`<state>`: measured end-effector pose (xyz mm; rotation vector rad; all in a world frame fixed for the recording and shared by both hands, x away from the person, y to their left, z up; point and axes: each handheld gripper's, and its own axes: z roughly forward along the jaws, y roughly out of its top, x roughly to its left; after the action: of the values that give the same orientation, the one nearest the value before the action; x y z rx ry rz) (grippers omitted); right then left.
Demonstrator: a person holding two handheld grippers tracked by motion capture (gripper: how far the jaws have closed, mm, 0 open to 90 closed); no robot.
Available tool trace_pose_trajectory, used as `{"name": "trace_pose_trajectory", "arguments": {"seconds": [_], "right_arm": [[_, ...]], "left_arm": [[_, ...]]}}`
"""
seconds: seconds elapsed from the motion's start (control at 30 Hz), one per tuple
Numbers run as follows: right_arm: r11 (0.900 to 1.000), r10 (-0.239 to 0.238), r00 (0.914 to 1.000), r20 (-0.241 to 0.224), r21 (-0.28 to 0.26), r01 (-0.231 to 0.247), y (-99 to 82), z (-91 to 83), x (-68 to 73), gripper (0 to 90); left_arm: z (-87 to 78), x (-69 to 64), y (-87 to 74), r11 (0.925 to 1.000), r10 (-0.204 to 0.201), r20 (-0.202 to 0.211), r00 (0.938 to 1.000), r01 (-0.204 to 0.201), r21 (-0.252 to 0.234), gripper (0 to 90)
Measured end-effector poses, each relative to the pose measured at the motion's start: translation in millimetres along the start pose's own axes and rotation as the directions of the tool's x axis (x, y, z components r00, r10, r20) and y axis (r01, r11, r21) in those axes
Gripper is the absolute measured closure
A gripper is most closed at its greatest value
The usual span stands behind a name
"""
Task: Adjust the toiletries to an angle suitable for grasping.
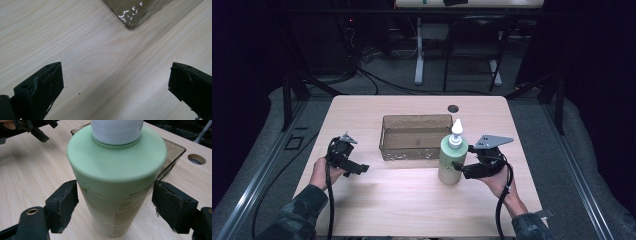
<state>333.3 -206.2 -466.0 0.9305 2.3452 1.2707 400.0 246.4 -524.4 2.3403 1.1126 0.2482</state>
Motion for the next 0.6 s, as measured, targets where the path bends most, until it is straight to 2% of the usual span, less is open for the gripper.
{"name": "trace_pose_trajectory", "arguments": {"seconds": [0.1, 0.23, 0.37, 0.6], "right_arm": [[1.0000, 0.000, 1.0000, -0.003, -0.002, 0.000, 0.5, 1.4, 0.9, 20.7], [0.9999, -0.007, 1.0000, -0.006, 0.009, 0.007, 1.2, 7.0, 4.9, 27.7], [0.9998, -0.005, 1.0000, -0.004, 0.021, 0.005, -0.9, 12.7, 5.8, 24.7], [0.9999, -0.003, 0.9999, -0.016, 0.010, 0.003, -0.6, 19.8, 7.2, 22.5]], "left_arm": [[0.0, 0.1, -0.1, 1.0000, -0.002, 0.000, 1.0000, 0.002, 0.000, 0.0], [-0.2, -0.5, 0.1, 1.0000, 0.003, 0.001, 1.0000, -0.003, -0.001, 0.0], [-0.6, -0.1, -0.1, 1.0000, 0.001, 0.002, 1.0000, -0.001, -0.002, 0.0], [0.3, -1.3, 1.0, 1.0000, 0.007, 0.004, 1.0000, -0.007, 0.000, 0.0]]}}
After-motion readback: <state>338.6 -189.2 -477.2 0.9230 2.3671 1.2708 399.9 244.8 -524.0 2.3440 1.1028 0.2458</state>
